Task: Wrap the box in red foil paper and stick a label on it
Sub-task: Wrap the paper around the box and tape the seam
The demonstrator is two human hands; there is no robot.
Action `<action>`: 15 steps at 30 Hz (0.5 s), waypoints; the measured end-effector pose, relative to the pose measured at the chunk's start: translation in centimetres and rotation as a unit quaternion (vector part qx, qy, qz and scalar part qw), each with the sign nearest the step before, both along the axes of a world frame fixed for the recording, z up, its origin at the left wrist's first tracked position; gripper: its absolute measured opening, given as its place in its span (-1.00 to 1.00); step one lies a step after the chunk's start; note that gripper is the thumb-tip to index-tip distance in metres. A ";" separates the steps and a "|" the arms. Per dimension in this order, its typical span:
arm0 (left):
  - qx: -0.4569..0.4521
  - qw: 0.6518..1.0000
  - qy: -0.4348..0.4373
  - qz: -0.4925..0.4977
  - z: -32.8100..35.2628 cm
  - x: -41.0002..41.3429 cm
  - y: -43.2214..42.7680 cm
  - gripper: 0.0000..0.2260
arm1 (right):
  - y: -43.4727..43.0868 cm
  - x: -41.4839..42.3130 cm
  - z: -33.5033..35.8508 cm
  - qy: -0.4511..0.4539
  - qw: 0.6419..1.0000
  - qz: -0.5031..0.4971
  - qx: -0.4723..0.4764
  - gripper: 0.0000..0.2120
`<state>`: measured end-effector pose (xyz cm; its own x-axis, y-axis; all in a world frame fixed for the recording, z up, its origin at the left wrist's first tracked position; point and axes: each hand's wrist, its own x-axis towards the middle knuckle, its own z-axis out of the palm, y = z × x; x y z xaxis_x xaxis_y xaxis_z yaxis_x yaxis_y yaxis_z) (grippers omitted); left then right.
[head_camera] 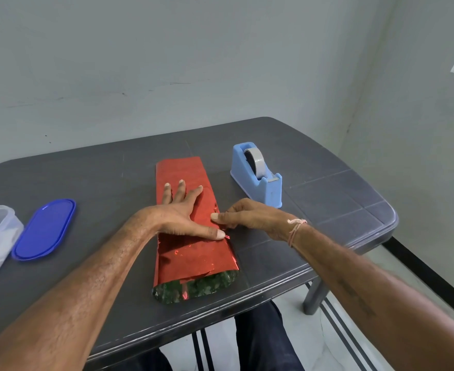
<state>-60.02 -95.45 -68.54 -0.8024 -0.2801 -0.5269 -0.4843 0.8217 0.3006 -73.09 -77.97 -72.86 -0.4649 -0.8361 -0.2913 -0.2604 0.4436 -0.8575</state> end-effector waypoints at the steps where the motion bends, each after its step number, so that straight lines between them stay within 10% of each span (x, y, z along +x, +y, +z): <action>1: 0.000 1.000 0.001 0.000 -0.1 0.0 -0.1 0.34 | 0.1 0.0 -0.1 -0.001 1.000 0.003 -0.008 -0.35; 4: -0.002 1.000 -0.002 0.000 -0.2 -0.1 0.0 0.36 | 0.2 0.1 -0.4 0.002 1.000 0.027 -0.011 -0.22; 10: -0.002 1.000 0.003 0.002 -0.1 0.0 -0.1 0.35 | 0.5 -0.2 -0.3 -0.015 0.999 0.040 -0.014 -0.74; 15: 0.002 1.000 0.001 0.001 -0.3 0.1 -0.2 0.39 | 0.2 0.0 -0.5 0.000 0.999 0.041 -0.028 -0.79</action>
